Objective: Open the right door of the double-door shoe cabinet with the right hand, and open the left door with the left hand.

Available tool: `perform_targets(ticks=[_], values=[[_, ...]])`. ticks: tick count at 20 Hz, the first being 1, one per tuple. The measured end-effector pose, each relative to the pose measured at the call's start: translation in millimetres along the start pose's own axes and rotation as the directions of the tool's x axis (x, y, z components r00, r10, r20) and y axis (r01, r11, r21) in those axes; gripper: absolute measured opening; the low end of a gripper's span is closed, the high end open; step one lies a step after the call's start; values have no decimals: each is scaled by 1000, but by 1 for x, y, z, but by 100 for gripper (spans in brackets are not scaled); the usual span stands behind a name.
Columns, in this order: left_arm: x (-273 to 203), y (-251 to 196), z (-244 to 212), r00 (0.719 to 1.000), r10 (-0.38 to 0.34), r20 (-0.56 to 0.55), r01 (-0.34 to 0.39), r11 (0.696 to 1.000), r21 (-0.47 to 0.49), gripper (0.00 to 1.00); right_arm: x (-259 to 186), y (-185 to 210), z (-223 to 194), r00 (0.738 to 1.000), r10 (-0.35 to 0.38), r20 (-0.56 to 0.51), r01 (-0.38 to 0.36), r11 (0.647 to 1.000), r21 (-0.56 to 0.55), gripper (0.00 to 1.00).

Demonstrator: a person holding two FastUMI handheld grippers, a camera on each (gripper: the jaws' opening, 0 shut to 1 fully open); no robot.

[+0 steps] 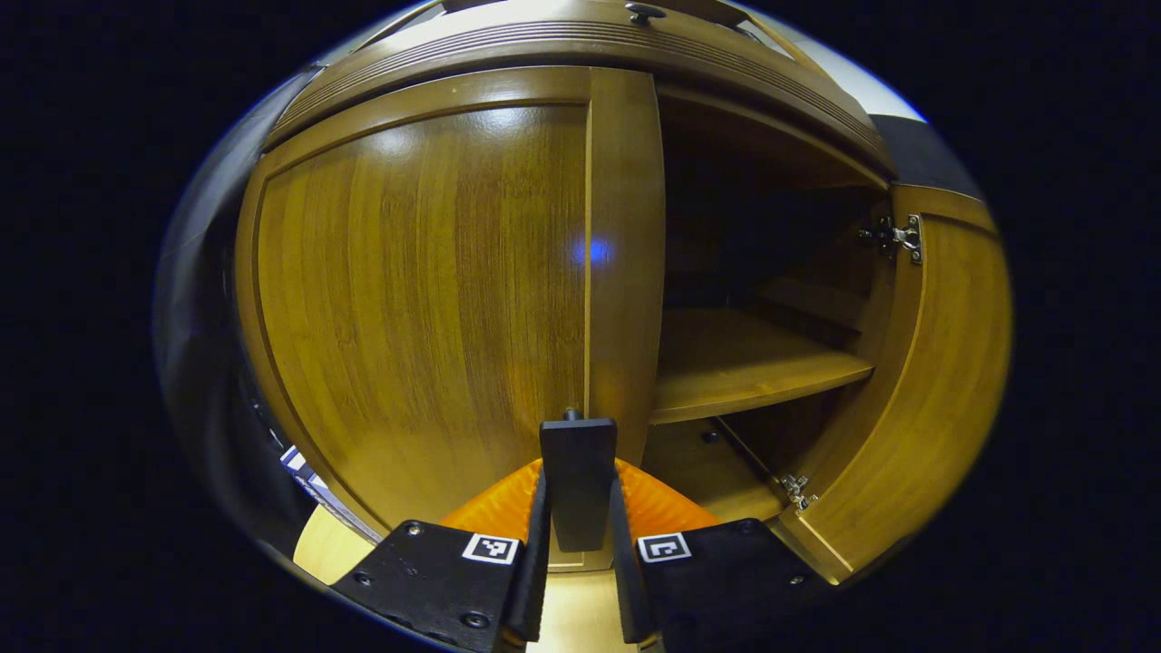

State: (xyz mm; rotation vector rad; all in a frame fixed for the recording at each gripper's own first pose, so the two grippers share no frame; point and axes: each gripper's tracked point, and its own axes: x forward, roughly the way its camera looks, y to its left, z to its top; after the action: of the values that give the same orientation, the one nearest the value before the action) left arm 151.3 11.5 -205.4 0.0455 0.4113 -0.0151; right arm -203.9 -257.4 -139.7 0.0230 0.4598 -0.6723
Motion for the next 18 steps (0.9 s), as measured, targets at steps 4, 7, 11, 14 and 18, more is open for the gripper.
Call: perform_targets(ticks=[4, 7, 11, 14, 18], values=[[-12, 2, -4, 1000, 7, 2, -7, 1000, -19, 34, 6, 0, -3, 999, 45, -9, -45, 999, -27, 24], [-23, 3, -6, 1000, 19, 9, -19, 999, -29, 34, 8, 4, -3, 997, 80, -16, -80, 996, -50, 24], [-39, 6, -10, 999, 35, 15, -35, 998, -51, 34, 8, 10, 3, 992, 123, -16, -124, 989, -75, 24], [-52, 9, -14, 999, 49, 19, -47, 997, -62, 34, 6, 14, 6, 987, 159, -15, -159, 983, -92, 24], [-69, 14, -18, 998, 67, 18, -66, 995, -77, 34, 4, 22, 4, 978, 207, -19, -208, 972, -107, 24]])
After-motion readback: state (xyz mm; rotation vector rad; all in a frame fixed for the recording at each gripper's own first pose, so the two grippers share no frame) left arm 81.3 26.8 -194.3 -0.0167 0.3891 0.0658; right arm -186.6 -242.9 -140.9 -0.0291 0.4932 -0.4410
